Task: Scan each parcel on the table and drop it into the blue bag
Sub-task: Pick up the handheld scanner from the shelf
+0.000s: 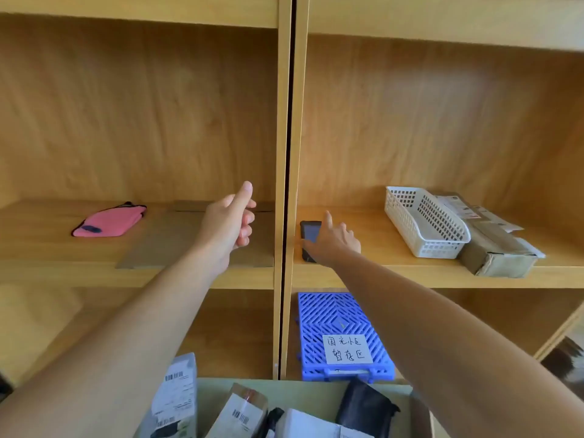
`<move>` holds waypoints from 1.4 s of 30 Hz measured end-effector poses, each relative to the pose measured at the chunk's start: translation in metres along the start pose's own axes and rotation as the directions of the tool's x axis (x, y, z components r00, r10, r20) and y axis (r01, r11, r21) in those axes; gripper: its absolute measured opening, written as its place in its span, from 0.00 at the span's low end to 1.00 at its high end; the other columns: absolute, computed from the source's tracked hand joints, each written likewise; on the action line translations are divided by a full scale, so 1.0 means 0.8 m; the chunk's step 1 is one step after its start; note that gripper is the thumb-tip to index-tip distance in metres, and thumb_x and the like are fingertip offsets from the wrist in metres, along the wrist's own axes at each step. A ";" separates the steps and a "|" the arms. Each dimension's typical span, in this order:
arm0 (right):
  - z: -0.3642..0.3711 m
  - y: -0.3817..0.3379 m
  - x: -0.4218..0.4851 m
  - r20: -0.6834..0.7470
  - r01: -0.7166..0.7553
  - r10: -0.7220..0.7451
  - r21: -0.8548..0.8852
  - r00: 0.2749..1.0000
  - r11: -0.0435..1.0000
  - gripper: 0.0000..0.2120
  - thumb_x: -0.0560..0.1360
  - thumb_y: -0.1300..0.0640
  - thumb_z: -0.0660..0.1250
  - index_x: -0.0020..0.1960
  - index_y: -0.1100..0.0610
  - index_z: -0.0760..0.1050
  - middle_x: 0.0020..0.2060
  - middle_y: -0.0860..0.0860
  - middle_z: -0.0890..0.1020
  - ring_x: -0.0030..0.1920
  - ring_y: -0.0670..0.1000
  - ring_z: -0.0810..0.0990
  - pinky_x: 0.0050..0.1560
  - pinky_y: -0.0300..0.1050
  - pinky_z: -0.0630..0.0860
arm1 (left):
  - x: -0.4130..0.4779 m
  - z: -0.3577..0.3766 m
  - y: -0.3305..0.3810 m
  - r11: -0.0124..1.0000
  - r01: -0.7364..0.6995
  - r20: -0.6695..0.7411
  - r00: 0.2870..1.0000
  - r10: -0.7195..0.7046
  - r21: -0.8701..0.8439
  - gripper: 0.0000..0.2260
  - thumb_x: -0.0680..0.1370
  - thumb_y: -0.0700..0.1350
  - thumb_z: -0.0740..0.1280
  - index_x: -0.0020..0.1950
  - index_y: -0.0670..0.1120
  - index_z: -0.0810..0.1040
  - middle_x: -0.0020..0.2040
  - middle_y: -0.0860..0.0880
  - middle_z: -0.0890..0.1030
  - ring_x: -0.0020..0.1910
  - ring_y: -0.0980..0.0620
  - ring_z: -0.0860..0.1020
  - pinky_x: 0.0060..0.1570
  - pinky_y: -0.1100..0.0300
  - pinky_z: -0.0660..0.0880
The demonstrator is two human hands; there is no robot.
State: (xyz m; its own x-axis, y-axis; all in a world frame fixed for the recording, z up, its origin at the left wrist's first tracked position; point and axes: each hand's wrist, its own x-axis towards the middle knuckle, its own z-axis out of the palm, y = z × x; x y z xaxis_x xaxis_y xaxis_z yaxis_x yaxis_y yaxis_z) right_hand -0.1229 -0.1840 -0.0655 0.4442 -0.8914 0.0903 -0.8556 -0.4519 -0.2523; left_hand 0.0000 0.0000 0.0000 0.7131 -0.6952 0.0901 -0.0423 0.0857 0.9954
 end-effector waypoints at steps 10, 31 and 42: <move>0.037 -0.029 0.054 0.116 -0.100 0.111 -0.095 0.987 0.990 0.44 0.77 0.44 0.64 0.82 0.51 0.43 0.73 0.65 0.66 0.69 0.64 0.67 0.62 0.57 0.70 | 0.028 -0.011 -0.044 0.995 0.027 -0.027 0.999 -0.024 0.097 0.10 0.83 0.52 0.65 0.55 0.47 0.81 0.35 0.51 0.75 0.31 0.54 0.70 0.34 0.59 0.70; -0.011 0.036 0.024 0.007 -0.013 0.012 0.344 1.000 0.939 0.42 0.74 0.39 0.69 0.80 0.51 0.53 0.65 0.60 0.70 0.57 0.62 0.76 0.49 0.53 0.74 | -0.005 -0.016 -0.033 0.998 0.025 -0.008 1.000 -0.025 0.052 0.06 0.83 0.44 0.64 0.51 0.46 0.81 0.35 0.50 0.75 0.31 0.53 0.69 0.32 0.59 0.68; -0.045 0.085 -0.123 -0.002 0.056 -0.058 0.286 0.998 0.957 0.44 0.75 0.41 0.70 0.82 0.47 0.49 0.68 0.56 0.68 0.64 0.58 0.71 0.56 0.52 0.72 | -0.103 -0.008 -0.026 0.998 0.009 0.090 0.996 -0.016 0.067 0.08 0.84 0.45 0.62 0.53 0.45 0.80 0.33 0.48 0.79 0.30 0.53 0.71 0.34 0.58 0.71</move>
State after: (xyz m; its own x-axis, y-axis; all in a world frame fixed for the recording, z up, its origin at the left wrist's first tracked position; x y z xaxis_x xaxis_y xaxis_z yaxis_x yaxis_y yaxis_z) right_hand -0.2346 -0.1287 -0.0567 0.4923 -0.8639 0.1064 -0.7179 -0.4721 -0.5117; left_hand -0.0530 0.0600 -0.0286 0.6477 -0.7579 0.0772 -0.0826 0.0308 0.9961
